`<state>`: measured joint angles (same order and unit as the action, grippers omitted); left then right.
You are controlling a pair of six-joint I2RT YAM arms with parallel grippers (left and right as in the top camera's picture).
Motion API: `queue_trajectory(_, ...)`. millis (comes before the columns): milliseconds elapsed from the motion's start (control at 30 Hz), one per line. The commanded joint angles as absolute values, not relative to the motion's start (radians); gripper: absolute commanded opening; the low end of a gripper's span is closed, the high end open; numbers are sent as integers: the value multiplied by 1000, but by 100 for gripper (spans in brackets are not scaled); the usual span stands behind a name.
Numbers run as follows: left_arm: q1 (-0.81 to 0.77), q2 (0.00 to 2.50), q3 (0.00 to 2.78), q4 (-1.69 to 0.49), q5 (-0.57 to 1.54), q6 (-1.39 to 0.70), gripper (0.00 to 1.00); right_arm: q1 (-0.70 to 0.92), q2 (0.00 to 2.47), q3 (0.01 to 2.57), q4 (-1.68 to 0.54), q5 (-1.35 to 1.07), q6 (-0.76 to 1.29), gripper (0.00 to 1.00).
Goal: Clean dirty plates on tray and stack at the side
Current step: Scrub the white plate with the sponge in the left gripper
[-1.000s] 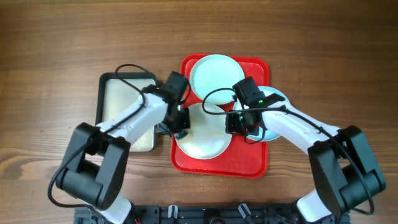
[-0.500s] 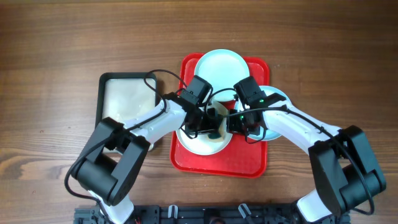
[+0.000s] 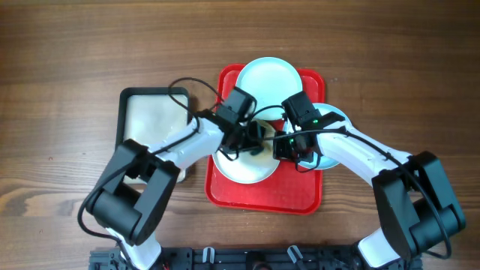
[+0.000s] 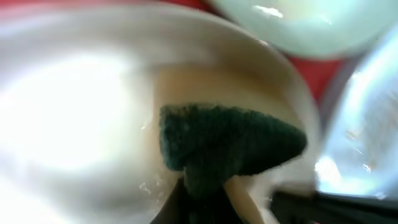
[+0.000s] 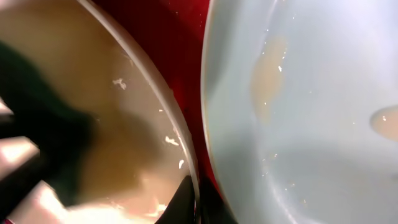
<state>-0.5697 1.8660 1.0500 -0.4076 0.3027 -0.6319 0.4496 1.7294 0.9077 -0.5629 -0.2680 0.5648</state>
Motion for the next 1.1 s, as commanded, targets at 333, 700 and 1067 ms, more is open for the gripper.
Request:
queue_trajectory(333, -479, 1744, 1036, -865, -50, -641, 4, 445, 1750, 899, -540, -262, 419, 8)
queue_trajectory(700, -88, 1389, 959, -865, -47, -474, 4, 446, 1432, 960, -655, -10, 447, 4)
queue_trajectory(1067, -1, 1359, 899, -767, 57, -381, 59, 708, 1372, 1043, -862, 563, 446, 4)
